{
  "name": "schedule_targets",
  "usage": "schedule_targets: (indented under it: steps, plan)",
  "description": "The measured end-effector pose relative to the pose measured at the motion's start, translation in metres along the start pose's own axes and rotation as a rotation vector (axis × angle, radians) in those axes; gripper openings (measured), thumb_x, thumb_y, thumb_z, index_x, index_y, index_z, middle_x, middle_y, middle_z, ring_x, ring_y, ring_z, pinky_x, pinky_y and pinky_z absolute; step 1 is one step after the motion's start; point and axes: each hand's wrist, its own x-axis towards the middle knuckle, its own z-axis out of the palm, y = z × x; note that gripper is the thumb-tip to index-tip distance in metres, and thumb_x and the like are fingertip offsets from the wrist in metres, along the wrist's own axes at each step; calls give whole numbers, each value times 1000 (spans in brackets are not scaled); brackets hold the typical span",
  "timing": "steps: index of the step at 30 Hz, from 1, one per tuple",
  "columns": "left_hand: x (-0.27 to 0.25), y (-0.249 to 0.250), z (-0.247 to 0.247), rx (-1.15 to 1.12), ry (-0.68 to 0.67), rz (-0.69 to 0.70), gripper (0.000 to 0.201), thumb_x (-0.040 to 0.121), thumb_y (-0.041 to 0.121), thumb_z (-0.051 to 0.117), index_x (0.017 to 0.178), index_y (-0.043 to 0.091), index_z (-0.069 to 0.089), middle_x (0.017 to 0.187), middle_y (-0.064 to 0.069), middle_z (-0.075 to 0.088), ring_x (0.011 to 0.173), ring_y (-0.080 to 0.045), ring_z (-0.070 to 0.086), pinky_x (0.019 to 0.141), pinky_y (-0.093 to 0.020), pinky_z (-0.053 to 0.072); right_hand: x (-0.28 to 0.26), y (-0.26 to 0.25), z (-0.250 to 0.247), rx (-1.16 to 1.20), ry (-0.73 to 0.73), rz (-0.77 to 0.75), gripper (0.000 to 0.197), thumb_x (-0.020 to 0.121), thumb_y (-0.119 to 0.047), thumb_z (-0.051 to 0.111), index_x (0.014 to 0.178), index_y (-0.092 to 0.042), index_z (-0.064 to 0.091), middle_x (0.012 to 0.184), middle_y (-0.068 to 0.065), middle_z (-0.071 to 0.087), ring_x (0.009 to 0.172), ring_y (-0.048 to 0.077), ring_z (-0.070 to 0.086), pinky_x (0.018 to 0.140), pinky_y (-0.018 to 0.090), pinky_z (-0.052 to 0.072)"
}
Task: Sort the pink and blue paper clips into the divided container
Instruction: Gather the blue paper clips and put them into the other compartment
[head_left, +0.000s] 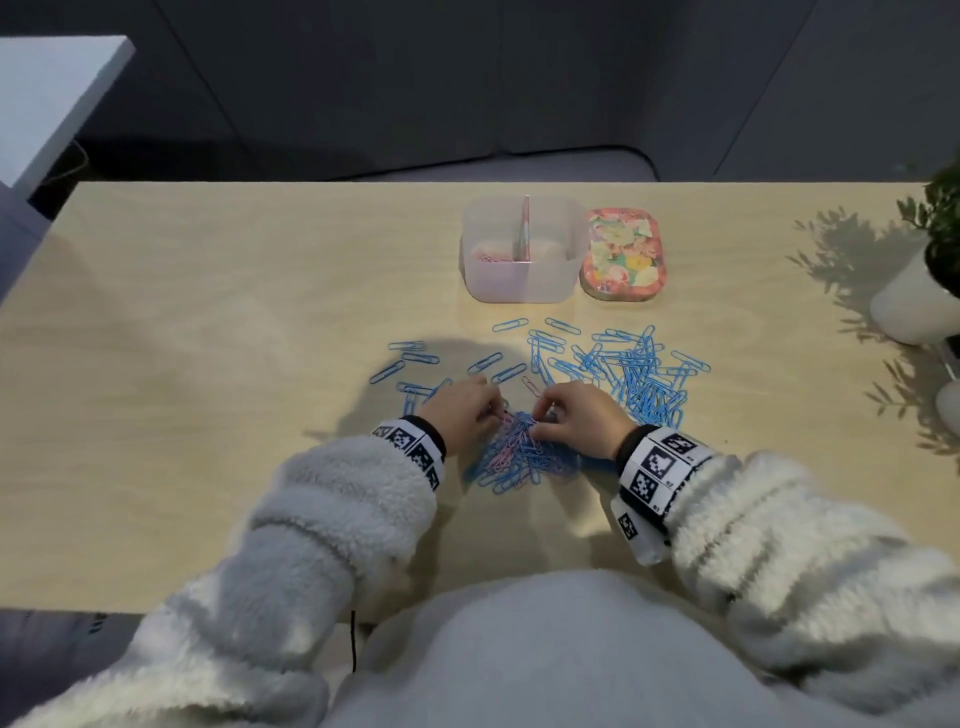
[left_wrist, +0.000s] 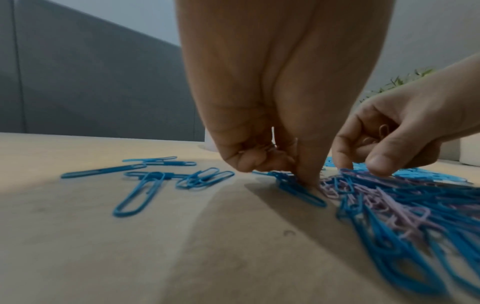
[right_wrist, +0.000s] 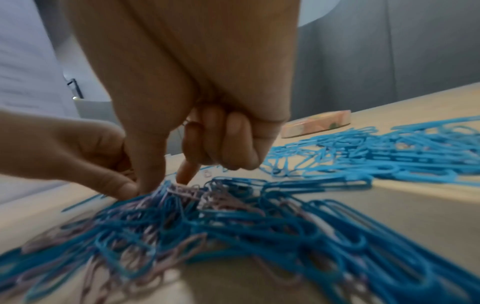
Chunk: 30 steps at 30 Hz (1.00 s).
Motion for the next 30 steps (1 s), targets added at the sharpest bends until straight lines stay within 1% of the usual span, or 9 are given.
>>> schedule_targets:
  steps: [2, 5, 8, 15, 19, 21, 23, 26, 30]
  plan:
    - [-1, 0, 1, 1, 13, 13, 17, 88, 19, 57, 100, 7, 59, 106, -12, 57, 98, -26, 55, 82, -31, 40, -1, 2, -1, 19, 28, -24, 8, 76, -23, 71, 78, -16, 68, 77, -1, 61, 76, 16, 55, 68, 27, 40]
    - [-3, -1, 2, -8, 3, 11, 21, 88, 24, 59, 99, 8, 60, 104, -11, 57, 96, -25, 55, 83, -31, 41, -4, 15, -12, 148, 6, 33, 13, 79, -14, 67, 66, -16, 65, 61, -4, 54, 58, 11, 48, 59, 25, 35]
    - [-3, -3, 4, 12, -8, 21, 18, 90, 21, 56, 99, 6, 61, 106, -12, 56, 97, -26, 55, 84, -31, 40, -9, 29, -24, 259, -3, 129, 21, 77, -11, 63, 57, -16, 61, 52, -1, 55, 48, 13, 49, 59, 28, 43]
    - [-3, -10, -7, -373, 152, -89, 12, 89, 15, 58, 90, 4, 63, 82, 1, 56, 70, -11, 48, 67, -20, 38, 18, -8, -29, -105, 140, 32, 10, 83, -22, 58, 81, -19, 67, 90, 6, 69, 88, 26, 62, 72, 30, 44]
    - [-5, -18, -18, -642, 167, -203, 5, 90, 13, 57, 87, 9, 56, 72, 10, 56, 60, 4, 52, 58, -9, 40, 39, -27, -14, -199, 96, 69, 17, 80, -27, 64, 85, -12, 69, 96, 10, 69, 93, 30, 62, 72, 31, 44]
    - [-7, -18, -21, -796, 125, -290, 9, 92, 14, 52, 85, 11, 55, 75, 6, 59, 55, 4, 54, 51, -7, 39, 42, -27, -11, -179, 77, 98, 14, 80, -22, 63, 79, -9, 68, 93, 13, 70, 91, 31, 63, 74, 33, 47]
    - [-9, -19, -21, -978, 95, -394, 18, 93, 14, 48, 75, 15, 52, 78, 1, 63, 56, -7, 49, 51, -15, 38, 42, -24, -11, -121, 15, 108, 12, 82, -17, 62, 71, -12, 64, 85, 11, 68, 89, 29, 63, 74, 32, 46]
    - [-9, -18, -17, -1135, 93, -424, 23, 92, 8, 43, 70, 14, 47, 72, -4, 64, 50, -10, 44, 46, -17, 34, 40, -17, -13, -86, -32, 86, 12, 82, -13, 60, 70, -13, 58, 80, 11, 65, 84, 29, 60, 71, 31, 43]
    - [-9, -15, -15, -1167, 44, -455, 23, 89, 1, 38, 75, 14, 51, 58, -2, 55, 42, -7, 48, 38, -14, 32, 31, -14, -17, 218, 10, 62, 15, 85, -2, 51, 70, -3, 53, 63, 9, 57, 58, 21, 50, 55, 26, 37]
